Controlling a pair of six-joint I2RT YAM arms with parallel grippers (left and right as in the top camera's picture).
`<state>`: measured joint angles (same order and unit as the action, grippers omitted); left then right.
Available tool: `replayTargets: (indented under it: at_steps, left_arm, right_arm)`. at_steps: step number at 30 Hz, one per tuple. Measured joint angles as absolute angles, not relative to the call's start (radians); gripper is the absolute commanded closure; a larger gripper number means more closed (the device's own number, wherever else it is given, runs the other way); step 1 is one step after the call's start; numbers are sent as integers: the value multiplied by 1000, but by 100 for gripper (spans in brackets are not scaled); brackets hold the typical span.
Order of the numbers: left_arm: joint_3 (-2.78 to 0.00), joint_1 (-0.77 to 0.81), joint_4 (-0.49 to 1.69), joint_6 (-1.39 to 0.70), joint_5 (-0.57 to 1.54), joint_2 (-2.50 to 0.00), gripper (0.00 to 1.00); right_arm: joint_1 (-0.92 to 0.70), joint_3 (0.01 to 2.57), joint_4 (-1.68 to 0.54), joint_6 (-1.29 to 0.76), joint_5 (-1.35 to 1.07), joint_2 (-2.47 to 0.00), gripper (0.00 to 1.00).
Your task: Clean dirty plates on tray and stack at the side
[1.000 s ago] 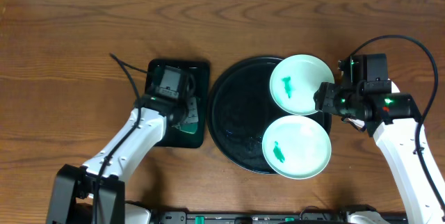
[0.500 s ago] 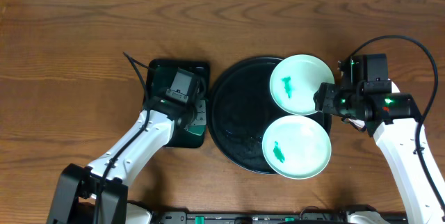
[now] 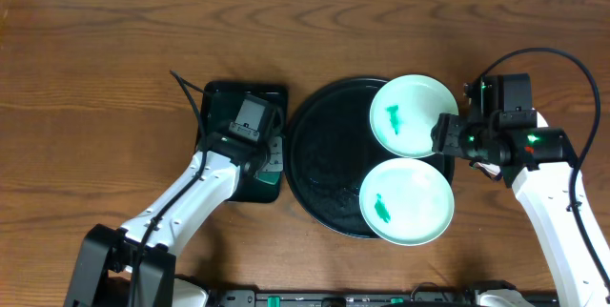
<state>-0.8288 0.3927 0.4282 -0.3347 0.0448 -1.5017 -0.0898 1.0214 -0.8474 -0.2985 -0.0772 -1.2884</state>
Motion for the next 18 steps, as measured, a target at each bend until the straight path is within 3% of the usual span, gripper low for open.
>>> replayTargets:
  at_steps: [13, 18]
  left_arm:
    - [-829, 396, 419, -332, -43, -1502, 92]
    - [-829, 396, 419, -332, -56, -1502, 92]
  right_arm:
    - [-32, 1021, -656, -191, -3, -1419, 34]
    - [-9, 1021, -551, -163, 1, -1497, 41]
